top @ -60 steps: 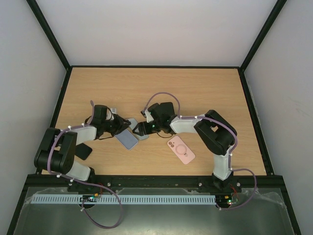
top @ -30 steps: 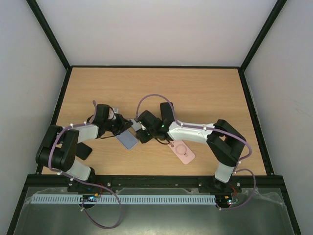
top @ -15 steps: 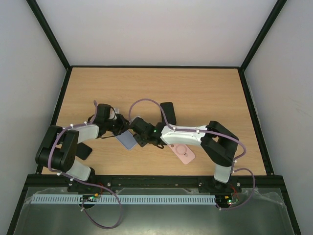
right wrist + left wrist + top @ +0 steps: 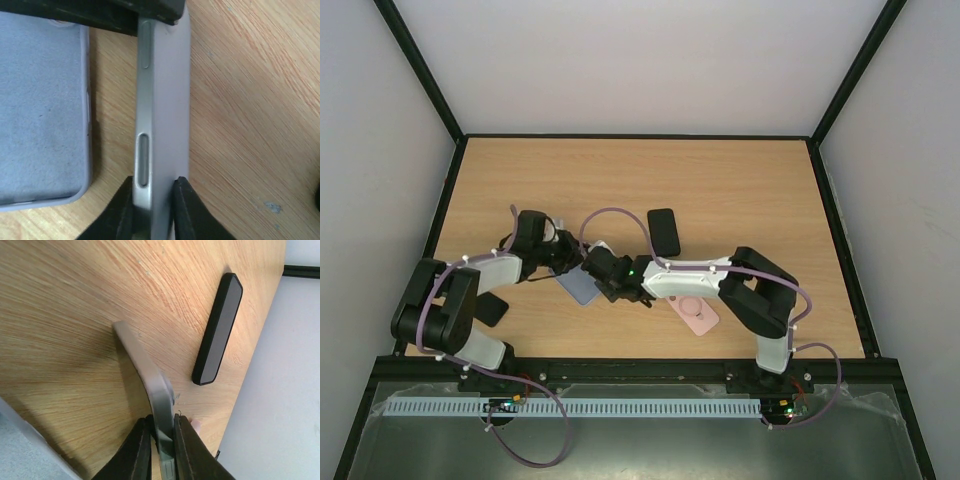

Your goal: Put the phone into the phone case

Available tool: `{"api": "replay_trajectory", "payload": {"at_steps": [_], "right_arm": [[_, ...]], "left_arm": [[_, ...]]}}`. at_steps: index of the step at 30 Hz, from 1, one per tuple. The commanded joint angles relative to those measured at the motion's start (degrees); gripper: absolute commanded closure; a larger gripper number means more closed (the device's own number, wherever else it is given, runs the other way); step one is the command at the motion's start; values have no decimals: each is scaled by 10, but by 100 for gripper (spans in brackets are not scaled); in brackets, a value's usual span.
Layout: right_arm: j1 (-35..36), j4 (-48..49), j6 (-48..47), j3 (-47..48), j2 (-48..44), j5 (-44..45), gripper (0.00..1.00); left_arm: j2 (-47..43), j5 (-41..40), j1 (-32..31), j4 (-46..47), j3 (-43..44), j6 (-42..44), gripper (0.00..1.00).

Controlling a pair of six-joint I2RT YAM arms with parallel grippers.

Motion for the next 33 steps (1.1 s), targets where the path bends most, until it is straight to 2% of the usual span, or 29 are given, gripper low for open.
{"api": "replay_trajectory", "payload": {"at_steps": [1,2,3,7,12,17,22,29,33], "right_arm": [[3,15,14,-11,-25,24,91],[3,20,16,-17,-32,26,94],[3,27,18,-22,-40,28,97],[3,45,29,-42,-65,34,98],[-3,60,50,-63,-85,30,98],[-32,80,78,-89,-120,-8,98],[-72,114,106,-118,-168,-85,98],[-83,147,145,-116,-180,-204,98],[-86,157,160,-122,-186,-218,98]], "left_arm": [[-22,9,-2,-5,2,-6,87],[-25,7,-1,-7,2,-6,85],[-28,4,-1,-9,1,-6,78],[-47,-7,1,-20,-1,1,57],[-98,-61,10,-108,7,45,44],[-138,-126,34,-193,0,100,42],[-172,-202,42,-241,-17,141,42],[-139,-228,46,-226,-39,157,42],[-111,-227,45,-198,-53,160,45]]}}
